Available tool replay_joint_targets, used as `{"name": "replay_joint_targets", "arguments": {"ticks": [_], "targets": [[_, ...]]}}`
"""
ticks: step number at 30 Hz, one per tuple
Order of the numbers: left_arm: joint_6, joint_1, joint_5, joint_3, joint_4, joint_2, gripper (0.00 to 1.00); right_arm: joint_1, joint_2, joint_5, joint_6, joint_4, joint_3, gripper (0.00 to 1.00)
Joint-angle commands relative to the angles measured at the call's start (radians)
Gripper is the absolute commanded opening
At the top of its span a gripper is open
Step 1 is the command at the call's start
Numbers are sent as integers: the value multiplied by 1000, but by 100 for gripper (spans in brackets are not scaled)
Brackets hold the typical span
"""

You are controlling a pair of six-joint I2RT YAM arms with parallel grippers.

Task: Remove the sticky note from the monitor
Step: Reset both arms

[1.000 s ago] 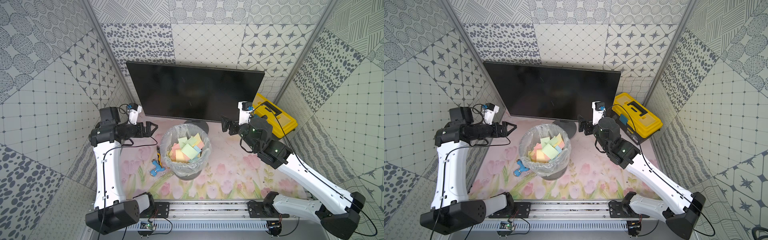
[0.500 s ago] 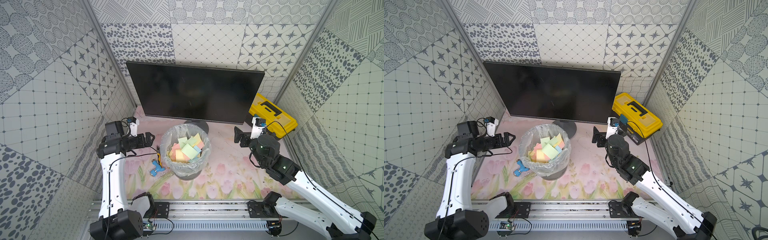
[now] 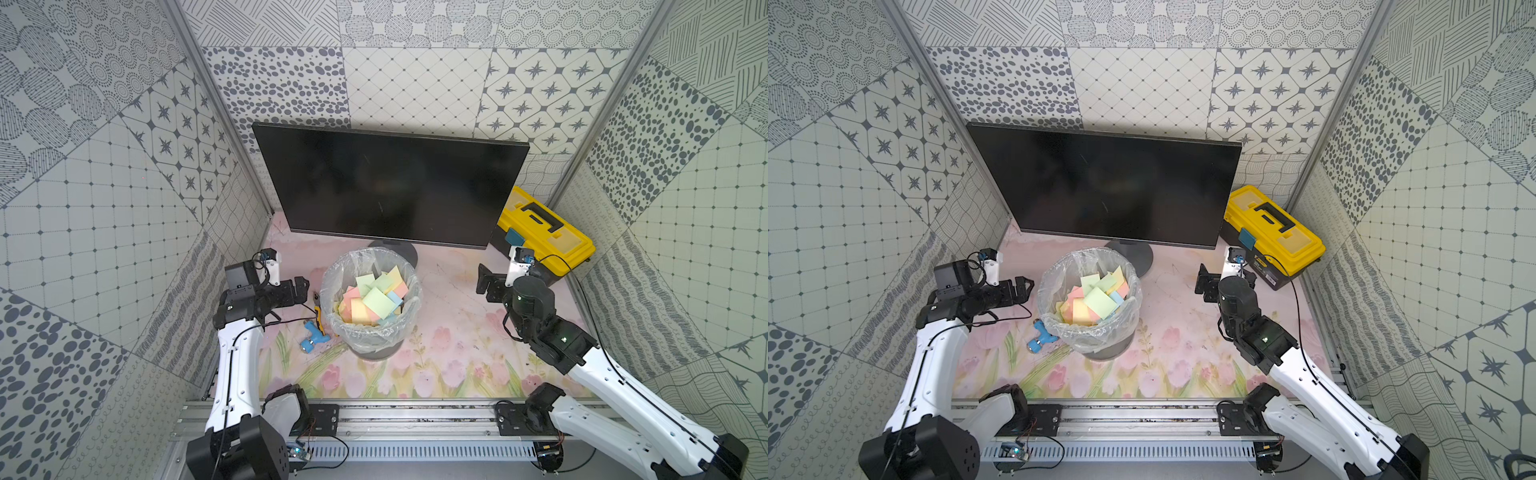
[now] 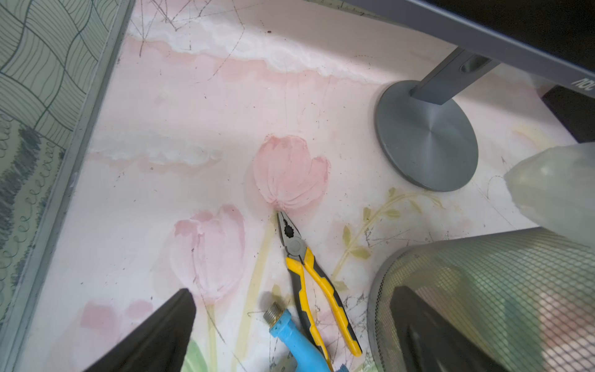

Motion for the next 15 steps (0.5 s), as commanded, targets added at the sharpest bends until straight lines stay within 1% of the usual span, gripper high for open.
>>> {"name": "replay_joint_targets", "arguments": {"ticks": [1, 4, 9, 15], "targets": [[-24, -1, 145, -87, 342, 23, 99, -58, -2, -65, -28, 89, -29, 97], [-31, -10, 171, -128, 437, 63, 99, -99, 4, -110, -81, 136, -40, 97], [-48, -49, 192, -198, 578, 113, 99, -132, 36, -148, -170, 178, -45, 97], [-72, -152, 173, -252, 658, 141, 99, -162, 59, -206, -197, 259, -69, 97]]}}
